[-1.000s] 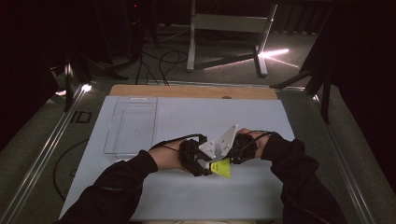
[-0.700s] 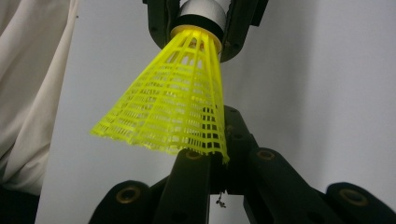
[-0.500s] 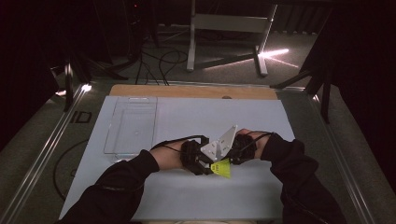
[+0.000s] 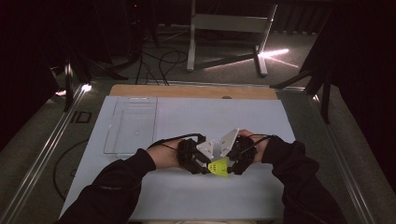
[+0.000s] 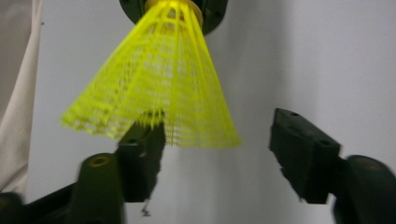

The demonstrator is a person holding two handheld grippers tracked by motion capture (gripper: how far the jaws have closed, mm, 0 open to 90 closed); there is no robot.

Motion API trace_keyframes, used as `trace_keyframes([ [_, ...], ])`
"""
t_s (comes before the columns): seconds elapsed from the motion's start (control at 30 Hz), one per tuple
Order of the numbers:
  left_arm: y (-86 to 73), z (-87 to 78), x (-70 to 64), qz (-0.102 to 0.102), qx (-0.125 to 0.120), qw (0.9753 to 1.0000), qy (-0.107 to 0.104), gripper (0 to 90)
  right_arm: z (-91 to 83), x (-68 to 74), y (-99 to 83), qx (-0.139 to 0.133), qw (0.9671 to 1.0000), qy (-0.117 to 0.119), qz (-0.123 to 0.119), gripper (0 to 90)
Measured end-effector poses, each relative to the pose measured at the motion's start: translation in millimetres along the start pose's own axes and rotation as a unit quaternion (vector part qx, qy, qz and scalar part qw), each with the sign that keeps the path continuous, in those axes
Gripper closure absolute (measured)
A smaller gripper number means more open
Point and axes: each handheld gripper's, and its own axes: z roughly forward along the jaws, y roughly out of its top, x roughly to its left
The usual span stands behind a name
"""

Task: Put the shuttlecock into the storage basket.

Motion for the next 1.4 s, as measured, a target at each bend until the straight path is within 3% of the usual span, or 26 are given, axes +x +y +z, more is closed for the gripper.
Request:
trace_keyframes([
  [0.33,-10.7,-13.0,2.2,-0.007,0.01,0.9999,0.004,65.5,-9.2,-0.9,-8.2,-0.018,0.9991,0.002,0.038,14.2],
  [0.43,-13.1,-15.8,2.2,-0.01,0.009,0.9999,0.009,65.5,-10.6,-1.9,-9.3,-0.02,0.9988,0.006,0.045,11.8],
  [0.47,-14.9,-17.6,2.5,-0.011,0.009,0.9999,0.003,65.5,-11.6,-2.2,-9.8,-0.022,0.9984,0.008,0.051,11.9],
  [0.53,-16.4,-20.3,2.9,-0.015,0.007,0.9998,0.012,65.5,-12.3,-2.6,-10.5,-0.026,0.9982,0.009,0.053,11.8],
  [0.57,-18.1,-25.7,4.4,-0.035,0.009,0.9993,0.011,65.5,-15.0,-4.7,-12.2,-0.04,0.9971,-0.002,0.065,11.3],
  [0.9,-28.2,-48.4,11.0,-0.083,0.001,0.9965,0.007,65.6,-26.0,-4.2,-18.7,-0.091,0.9911,-0.03,0.092,11.3],
  [1.1,-35.5,-63.9,12.1,-0.099,-0.006,0.9947,0.028,65.6,-29.9,-1.9,-25.8,-0.12,0.985,-0.042,0.116,11.4],
  [1.2,-39.9,-71.0,13.5,-0.114,-0.011,0.9928,0.035,65.6,-29.4,0.2,-29.1,-0.123,0.9831,-0.057,0.124,11.4],
  [1.23,-41.7,-72.5,14.1,-0.122,-0.009,0.9921,0.029,65.6,-29.5,0.3,-30.4,-0.13,0.982,-0.056,0.126,11.4],
  [1.37,-48.6,-80.2,14.3,-0.132,-0.01,0.9901,0.047,65.6,-31.2,3.9,-33.8,-0.148,0.978,-0.069,0.13,11.3],
  [1.4,-50.3,-82.3,15.0,-0.138,-0.008,0.9895,0.043,65.6,-31.9,5.0,-34.5,-0.153,0.9769,-0.071,0.131,11.3],
])
